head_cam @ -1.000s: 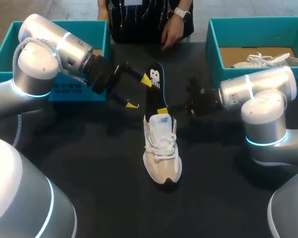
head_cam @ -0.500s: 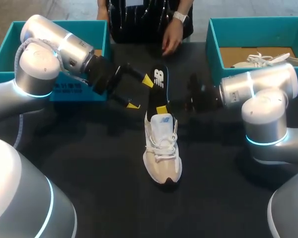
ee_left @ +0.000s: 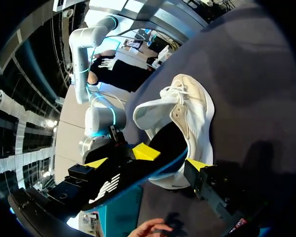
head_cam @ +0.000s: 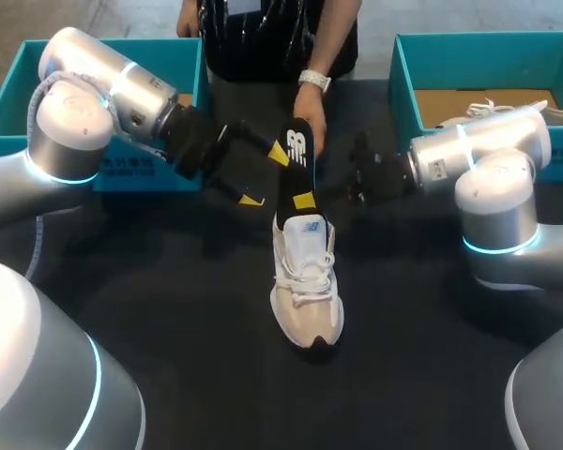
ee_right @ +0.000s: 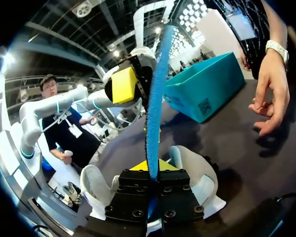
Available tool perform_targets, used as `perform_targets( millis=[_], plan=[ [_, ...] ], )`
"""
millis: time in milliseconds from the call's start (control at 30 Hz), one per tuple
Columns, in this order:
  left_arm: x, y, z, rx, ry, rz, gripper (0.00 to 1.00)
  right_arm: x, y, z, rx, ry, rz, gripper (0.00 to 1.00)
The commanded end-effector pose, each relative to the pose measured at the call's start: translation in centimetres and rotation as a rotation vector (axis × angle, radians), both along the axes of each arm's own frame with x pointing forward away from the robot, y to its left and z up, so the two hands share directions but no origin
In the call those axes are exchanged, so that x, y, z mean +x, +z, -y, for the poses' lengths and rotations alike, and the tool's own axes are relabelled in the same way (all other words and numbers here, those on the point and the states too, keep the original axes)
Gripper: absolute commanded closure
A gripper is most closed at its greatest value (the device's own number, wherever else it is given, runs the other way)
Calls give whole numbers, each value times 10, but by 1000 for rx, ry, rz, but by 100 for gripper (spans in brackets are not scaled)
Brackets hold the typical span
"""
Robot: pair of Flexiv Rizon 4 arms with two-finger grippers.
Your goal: Take the shoe out of the shoebox, open the shoe tongue, remove and reinsert the insole, then place the shoe into the shoebox
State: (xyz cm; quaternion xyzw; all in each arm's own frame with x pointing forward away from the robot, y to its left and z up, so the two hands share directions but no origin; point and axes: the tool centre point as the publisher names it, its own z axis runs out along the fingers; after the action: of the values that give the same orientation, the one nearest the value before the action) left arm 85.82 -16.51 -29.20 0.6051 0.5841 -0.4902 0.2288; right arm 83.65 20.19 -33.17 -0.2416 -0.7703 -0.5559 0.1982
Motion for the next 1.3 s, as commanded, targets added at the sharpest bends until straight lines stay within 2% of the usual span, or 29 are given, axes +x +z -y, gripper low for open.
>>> perform_targets(
  millis=[33,467,700,733,767,800,867,1000,1300],
  plan=[
    [0,-1,2,1,1,1,0,1,-6,-4,12,23,-21,100],
    [-1,-4,4,0,-2,-8,0,-24,-21,-4,11,41,-100,100],
    [0,-4,4,-2,-4,-9,0,-28,-23,-7,0,39,-107,100],
    [0,-4,4,-2,-5,-9,0,-27,-21,-6,-1,32,-97,88],
    [0,-4,4,-2,-6,-9,0,-25,-19,-6,-4,31,-90,72],
    [0,-5,4,-2,-6,-9,0,-24,-16,-6,-10,30,-80,65],
    [1,-5,4,-3,-7,-9,0,-21,-11,-5,-20,25,-63,58],
    [1,-5,3,-5,-7,-9,0,-16,-1,-4,-36,17,-27,53],
    [-1,-5,-1,-8,1,-8,0,-2,9,-6,-47,41,4,52]
  ],
)
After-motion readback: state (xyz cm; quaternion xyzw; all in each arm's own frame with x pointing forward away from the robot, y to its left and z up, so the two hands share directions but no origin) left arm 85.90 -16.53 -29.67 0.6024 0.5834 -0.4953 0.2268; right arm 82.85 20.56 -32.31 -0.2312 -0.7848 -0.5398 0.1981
